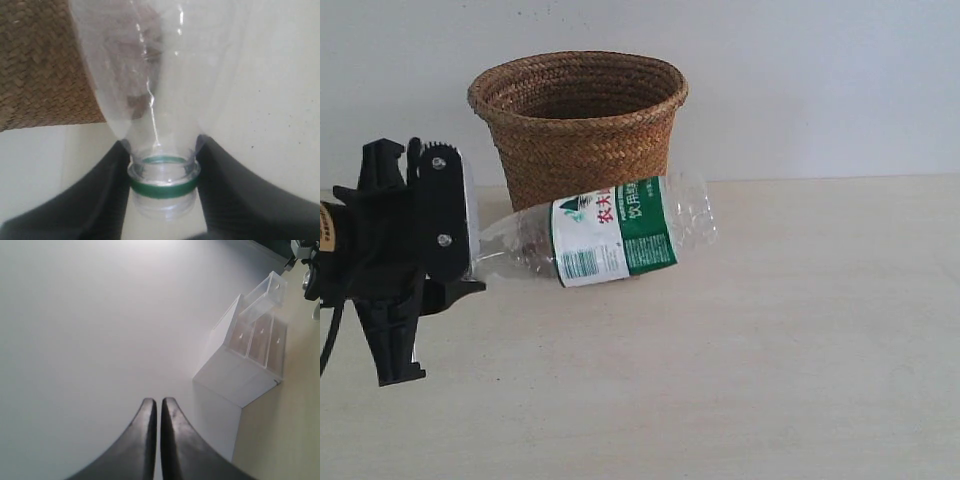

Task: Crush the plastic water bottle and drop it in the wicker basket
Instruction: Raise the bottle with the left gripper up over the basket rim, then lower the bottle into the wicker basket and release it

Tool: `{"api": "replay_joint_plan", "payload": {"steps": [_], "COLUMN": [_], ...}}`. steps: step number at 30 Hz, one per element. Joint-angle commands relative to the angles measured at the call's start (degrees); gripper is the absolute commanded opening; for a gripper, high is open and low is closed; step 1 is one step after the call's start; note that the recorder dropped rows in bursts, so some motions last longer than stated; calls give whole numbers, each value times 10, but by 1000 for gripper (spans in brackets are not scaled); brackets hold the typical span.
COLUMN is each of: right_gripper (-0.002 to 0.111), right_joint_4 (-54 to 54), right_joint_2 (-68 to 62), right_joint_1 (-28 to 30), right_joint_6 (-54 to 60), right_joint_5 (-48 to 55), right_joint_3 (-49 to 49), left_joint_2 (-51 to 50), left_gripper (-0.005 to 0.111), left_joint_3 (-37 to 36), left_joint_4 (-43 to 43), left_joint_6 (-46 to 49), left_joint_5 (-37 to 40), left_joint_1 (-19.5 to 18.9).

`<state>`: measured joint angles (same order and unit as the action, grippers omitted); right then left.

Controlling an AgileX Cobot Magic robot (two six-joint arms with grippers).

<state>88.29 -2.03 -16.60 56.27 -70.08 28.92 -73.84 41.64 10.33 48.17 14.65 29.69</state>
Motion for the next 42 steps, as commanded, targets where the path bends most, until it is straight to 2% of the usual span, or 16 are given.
{"api": "replay_joint_plan", "payload": {"steps": [1, 3, 7, 10, 14, 17, 19, 22, 25, 30, 35, 37, 40, 42], "right_gripper": [0, 0, 0, 0, 0, 0, 0, 0, 0, 0, 0, 0, 0, 0], "right_joint_4": [-1, -1, -1, -1, -1, -1, -1, -1, -1, -1, -1, -1, -1, -1], "right_joint_2": [1, 1, 1, 1, 1, 1, 1, 1, 1, 1, 1, 1, 1, 1], "right_joint_1": [3, 3, 3, 3, 3, 3, 3, 3, 3, 3, 3, 3, 3, 3], "right_joint_6": [1, 1, 1, 1, 1, 1, 1, 1, 1, 1, 1, 1, 1, 1], "right_joint_5": [1, 1, 1, 1, 1, 1, 1, 1, 1, 1, 1, 1, 1, 1], "right_joint_3": [-2, -2, -2, -2, -2, -2, -2, -2, -2, -2, -2, -2, -2, -2], "left_joint_2": [9, 1, -20, -22, -13, -2, 0, -3, -4, -9, -60, -92, -138, -155], "left_gripper": [4, 4, 4, 4, 4, 4, 4, 4, 4, 4, 4, 4, 4, 4], "left_joint_3": [3, 3, 7, 11, 30, 59, 92, 155, 197, 210, 191, 186, 184, 184], "left_joint_4": [-71, -120, -227, -226, -143, -32, 48, 131, 158, 120, -30, -57, -50, -21], "left_joint_6": [-24, 10, 84, 84, 63, 54, -16, -81, -91, -91, 2, 5, -5, -37], "left_joint_5": [49, 92, 202, 236, 216, 166, 139, 152, 173, 251, 358, 383, 404, 367], "left_joint_1": [9, 23, 76, 94, 95, 95, 84, 66, 55, 55, 55, 55, 55, 55]}}
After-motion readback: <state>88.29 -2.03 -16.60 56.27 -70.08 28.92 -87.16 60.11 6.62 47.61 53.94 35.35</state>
